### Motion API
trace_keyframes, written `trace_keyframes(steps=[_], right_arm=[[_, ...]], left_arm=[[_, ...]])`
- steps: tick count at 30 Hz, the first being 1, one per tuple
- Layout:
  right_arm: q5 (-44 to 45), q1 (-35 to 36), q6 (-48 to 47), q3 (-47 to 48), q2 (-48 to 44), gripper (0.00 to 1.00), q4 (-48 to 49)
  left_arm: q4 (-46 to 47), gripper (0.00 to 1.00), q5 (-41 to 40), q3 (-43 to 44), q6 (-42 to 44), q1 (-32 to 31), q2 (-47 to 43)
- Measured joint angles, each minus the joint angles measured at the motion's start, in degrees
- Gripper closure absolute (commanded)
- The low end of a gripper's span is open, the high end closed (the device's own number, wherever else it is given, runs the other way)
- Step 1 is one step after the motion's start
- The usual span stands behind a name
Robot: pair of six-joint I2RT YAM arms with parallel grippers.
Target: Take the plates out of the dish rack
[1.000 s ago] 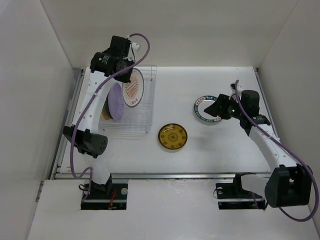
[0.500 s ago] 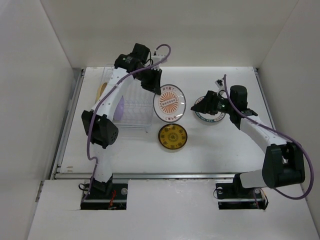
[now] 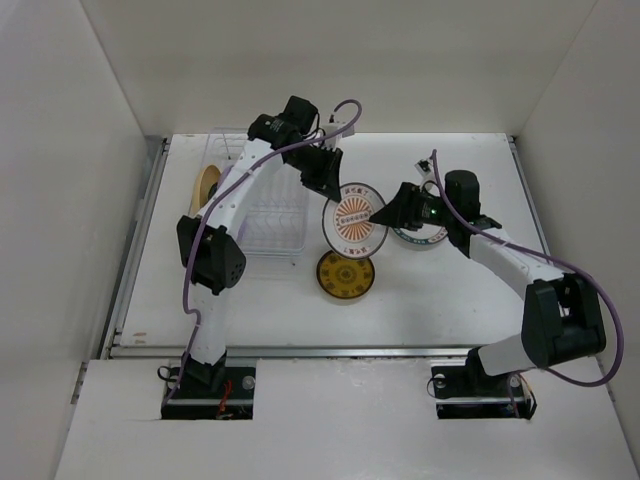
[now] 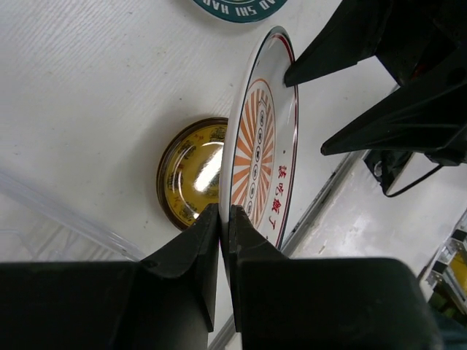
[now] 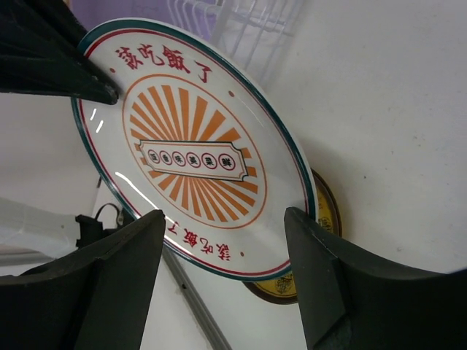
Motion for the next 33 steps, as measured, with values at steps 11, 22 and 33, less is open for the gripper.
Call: trace_keyframes(steps=[11, 22, 33], right_arm=[[12.6, -0.1, -5.6, 3.7, -5.6, 0.28, -9.9], [4.3, 0.0, -6.5, 4.1, 2.5, 1.0, -8.5], [0.5, -0.1, -3.2, 1.7, -0.2, 1.0, -4.9]], left_arm=[[-1.2, 1.0, -3.2, -0.6, 2.9, -0.3, -1.6], [-1.4, 1.0, -1.9, -0.6, 3.1, -0.3, -1.9], [-0.5, 0.22, -11.0, -0.6, 1.0, 0.0, -2.0]])
